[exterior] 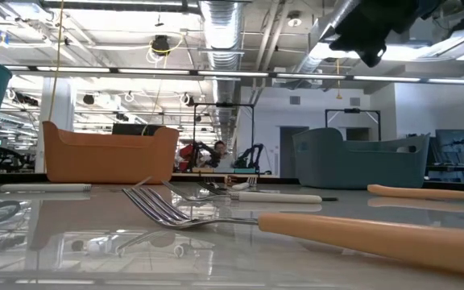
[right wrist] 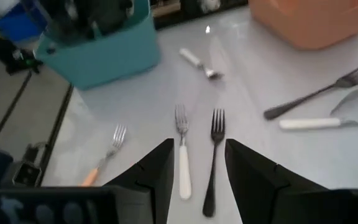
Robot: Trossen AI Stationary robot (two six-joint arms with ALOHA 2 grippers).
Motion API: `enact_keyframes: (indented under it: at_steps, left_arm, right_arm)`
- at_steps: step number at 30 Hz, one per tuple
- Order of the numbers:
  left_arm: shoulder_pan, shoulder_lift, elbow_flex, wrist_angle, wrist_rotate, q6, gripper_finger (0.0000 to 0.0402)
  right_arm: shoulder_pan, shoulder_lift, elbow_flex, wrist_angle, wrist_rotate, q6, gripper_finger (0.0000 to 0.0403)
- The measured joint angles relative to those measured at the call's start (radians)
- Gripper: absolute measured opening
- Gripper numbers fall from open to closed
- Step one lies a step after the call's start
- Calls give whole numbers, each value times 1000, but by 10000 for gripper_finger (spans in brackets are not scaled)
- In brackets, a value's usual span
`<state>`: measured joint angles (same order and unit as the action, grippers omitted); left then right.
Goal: Sort silverware by color (type)
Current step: Put the white fork into the blue bin
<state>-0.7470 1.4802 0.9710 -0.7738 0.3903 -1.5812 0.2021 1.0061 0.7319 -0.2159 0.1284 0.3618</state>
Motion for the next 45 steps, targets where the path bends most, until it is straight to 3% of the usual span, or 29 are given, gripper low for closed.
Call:
enact_keyframes:
  at_steps: [5,8,10,14,22,25,28,36,42,45]
  left_arm:
    - [42,-135,0,-6,96,134,171]
    - [54,-244,0,19,61,189,173]
    - [57,-312,0,26,-17,227,173]
    - [73,-429,0,27,-269,352,173]
    - [140,-535,0,65,-970,691,174]
    - [231,-534,0,68,-1103,799,174]
    - [375,-525,0,61,-1060,877,174]
    - [813,-421,0,88,-719,1179,174]
    - [1058,-299,0,208,-546,1355,174]
    - [1149,-244,0,258,-463,1334,174]
  right_arm:
    - [33,105,1,121,-3,19,172]
    - [41,164,33,142,-2,30,186]
    - [41,203,64,145,-2,30,200]
    - [41,267,112,139,-2,30,233]
    - [34,344,209,128,-1,25,250]
    - [9,361,244,127,1,23,249]
    - [-25,375,266,108,2,23,249]
    - [-153,358,300,-8,1,37,249]
    - [-338,336,303,-38,0,-209,249]
    - [-478,337,302,-24,-96,-308,249]
